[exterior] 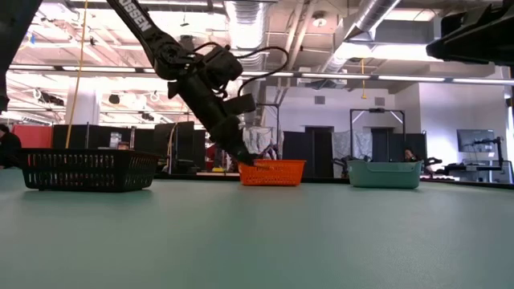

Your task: Sort crayons

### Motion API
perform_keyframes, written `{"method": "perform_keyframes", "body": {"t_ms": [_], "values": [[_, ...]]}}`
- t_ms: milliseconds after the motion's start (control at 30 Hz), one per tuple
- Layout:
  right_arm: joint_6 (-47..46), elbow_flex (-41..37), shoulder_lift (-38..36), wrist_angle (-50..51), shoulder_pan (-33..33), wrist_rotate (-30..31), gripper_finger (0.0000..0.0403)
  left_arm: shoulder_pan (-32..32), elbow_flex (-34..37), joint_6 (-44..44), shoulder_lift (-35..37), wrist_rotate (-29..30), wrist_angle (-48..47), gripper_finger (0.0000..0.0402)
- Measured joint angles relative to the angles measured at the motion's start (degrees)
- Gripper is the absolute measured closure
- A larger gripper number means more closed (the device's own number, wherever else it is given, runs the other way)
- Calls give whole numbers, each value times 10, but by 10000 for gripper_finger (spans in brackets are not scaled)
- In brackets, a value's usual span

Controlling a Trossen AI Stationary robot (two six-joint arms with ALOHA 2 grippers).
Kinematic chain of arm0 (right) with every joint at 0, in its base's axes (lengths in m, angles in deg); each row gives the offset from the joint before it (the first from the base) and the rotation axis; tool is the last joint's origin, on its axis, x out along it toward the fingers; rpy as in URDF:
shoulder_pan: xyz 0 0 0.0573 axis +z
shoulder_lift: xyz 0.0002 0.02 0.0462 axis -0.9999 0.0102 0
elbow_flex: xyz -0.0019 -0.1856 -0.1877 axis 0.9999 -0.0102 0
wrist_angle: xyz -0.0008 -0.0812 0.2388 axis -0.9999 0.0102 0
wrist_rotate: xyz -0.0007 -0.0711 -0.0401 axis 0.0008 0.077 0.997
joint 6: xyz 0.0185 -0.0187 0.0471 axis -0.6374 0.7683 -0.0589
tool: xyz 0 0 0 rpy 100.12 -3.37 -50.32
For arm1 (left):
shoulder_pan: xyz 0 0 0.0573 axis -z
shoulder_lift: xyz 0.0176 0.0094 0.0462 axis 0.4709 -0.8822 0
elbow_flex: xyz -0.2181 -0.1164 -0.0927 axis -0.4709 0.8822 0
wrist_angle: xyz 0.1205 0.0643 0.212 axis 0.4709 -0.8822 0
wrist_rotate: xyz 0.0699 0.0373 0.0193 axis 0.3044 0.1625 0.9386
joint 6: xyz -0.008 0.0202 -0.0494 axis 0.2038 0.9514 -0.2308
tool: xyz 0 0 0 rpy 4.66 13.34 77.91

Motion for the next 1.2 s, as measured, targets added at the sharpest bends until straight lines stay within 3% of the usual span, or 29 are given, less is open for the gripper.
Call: {"method": "perform_keyframes", "body": {"t_ms": [267, 600, 833, 900, 1200], "values": [[0, 0, 0, 7, -11, 0, 303, -10, 0, 27, 0, 46, 0, 381], [-1, 0, 0, 7, -15, -2, 303, -36, 0, 8, 0, 44, -8, 381], [-1, 0, 0, 7, -15, -3, 303, -30, 0, 9, 0, -84, 11, 381], [-1, 0, 0, 7, -15, -3, 303, -26, 0, 12, 0, -96, 33, 381], [-1, 0, 0, 7, -15, -3, 303, -38, -1, 9, 1, -35, 173, 381]]}}
